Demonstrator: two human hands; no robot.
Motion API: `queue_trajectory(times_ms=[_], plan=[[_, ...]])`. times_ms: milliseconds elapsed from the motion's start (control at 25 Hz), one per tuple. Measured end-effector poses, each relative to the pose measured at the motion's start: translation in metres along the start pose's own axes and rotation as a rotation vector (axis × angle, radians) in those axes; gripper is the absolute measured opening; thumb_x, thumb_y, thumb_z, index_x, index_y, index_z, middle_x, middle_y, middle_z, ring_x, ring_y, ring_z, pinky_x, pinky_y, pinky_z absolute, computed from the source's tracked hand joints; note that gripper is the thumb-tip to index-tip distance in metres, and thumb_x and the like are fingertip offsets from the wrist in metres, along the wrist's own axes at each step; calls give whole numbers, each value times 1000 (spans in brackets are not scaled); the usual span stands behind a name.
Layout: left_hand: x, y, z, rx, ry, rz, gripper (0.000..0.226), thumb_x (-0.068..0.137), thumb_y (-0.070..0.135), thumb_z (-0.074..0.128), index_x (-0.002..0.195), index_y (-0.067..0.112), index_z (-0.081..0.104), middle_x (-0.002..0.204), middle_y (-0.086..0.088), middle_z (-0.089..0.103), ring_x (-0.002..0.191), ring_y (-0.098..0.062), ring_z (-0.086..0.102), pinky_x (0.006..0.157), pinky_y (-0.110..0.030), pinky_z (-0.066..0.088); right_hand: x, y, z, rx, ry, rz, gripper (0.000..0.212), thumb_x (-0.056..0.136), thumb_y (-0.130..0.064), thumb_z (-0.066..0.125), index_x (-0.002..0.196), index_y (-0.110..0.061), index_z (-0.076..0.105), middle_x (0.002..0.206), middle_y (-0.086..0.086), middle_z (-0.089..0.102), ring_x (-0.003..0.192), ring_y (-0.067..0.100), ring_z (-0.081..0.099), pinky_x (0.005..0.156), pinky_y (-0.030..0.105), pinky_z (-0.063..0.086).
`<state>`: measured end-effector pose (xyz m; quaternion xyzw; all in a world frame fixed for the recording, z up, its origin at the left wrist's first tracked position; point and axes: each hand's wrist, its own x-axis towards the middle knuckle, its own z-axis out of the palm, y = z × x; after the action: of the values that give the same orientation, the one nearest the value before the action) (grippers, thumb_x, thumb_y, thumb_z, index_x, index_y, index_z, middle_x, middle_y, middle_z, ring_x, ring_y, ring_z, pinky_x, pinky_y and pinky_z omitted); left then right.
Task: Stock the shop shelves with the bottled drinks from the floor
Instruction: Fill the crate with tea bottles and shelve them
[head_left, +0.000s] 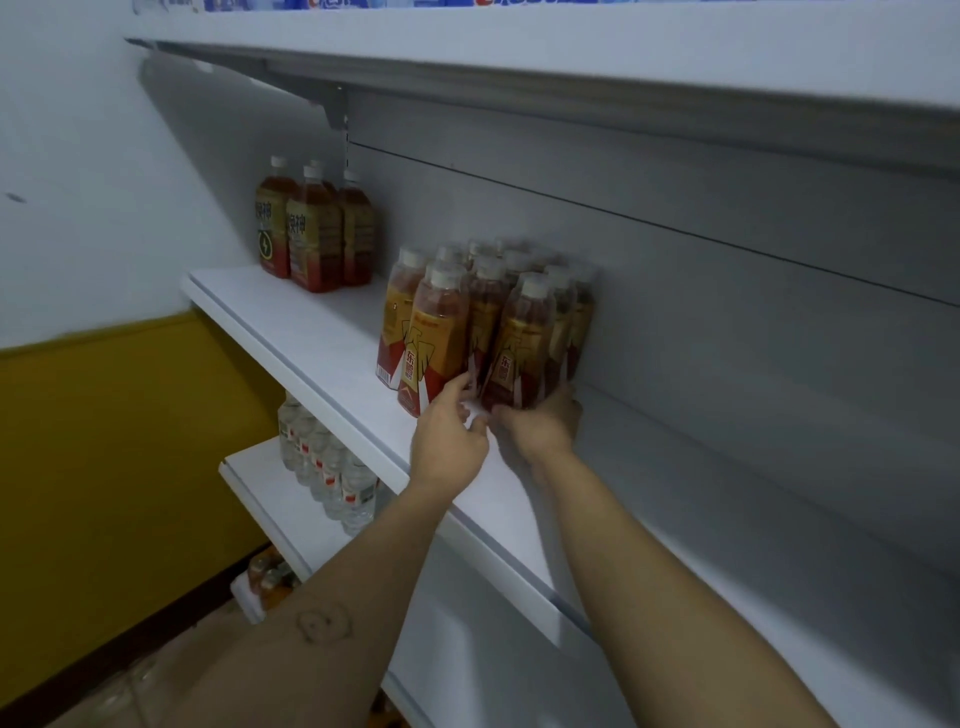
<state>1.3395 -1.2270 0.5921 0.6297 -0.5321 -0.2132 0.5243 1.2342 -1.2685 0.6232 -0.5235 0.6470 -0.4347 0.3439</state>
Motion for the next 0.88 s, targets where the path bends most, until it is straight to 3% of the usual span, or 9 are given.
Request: queue_trajectory(times_ms=[120, 240, 320, 440, 600, 720, 880], plan=[[-2, 3, -7, -60, 12, -29, 55, 91, 14, 64, 142, 18, 43, 122, 1, 62, 106, -17, 60, 96, -38, 52, -43, 7, -35, 0, 23, -88, 55, 80, -13, 79, 124, -5, 46, 122, 9, 51, 112, 22, 52, 88, 25, 43], [-29, 7, -15, -190, 5, -38, 60, 89, 14, 67, 143, 18, 41, 124, 2, 58, 109, -15, 57, 97, -34, 50, -84, 22, -64, 43, 17, -116, 64, 84, -9, 72, 140, -15, 43, 144, 7, 39, 118, 17, 45, 98, 26, 39], [-62, 7, -25, -240, 20, -5, 57, 90, 11, 66, 141, 21, 43, 125, 6, 55, 113, -12, 55, 92, -24, 50, -112, 27, -70, 45, -13, -162, 59, 86, -7, 69, 139, -21, 45, 146, 1, 36, 111, 7, 42, 95, 22, 37], [-108, -10, -48, -260, 73, -4, 54, 90, 12, 67, 138, 22, 45, 121, 9, 55, 108, -4, 54, 82, -11, 47, -157, 29, -60, 191, -123, -199, 45, 87, -6, 68, 126, -24, 54, 130, -7, 53, 110, 4, 56, 91, 22, 47], [-165, -61, -90, -153, 70, -95, 49, 88, 17, 70, 130, 32, 48, 115, 17, 59, 103, 0, 58, 72, -8, 47, -211, 46, -23, 322, -395, -188, 35, 87, -5, 70, 117, -19, 60, 108, -13, 64, 94, -3, 66, 76, 18, 54], [-210, -121, -122, -49, 21, -257, 46, 89, 22, 70, 129, 31, 50, 114, 16, 61, 102, 2, 60, 74, -10, 48, -240, 88, 24, 221, -566, -119, 29, 87, -10, 72, 113, -21, 62, 106, -14, 66, 88, 0, 66, 72, 16, 54], [-262, -193, -149, 82, -89, -455, 45, 87, 24, 72, 127, 30, 52, 106, 21, 61, 95, 7, 59, 73, -16, 50, -271, 166, 81, 74, -726, 184, 31, 87, -22, 73, 114, -26, 58, 105, -11, 64, 91, 5, 64, 69, 15, 51]])
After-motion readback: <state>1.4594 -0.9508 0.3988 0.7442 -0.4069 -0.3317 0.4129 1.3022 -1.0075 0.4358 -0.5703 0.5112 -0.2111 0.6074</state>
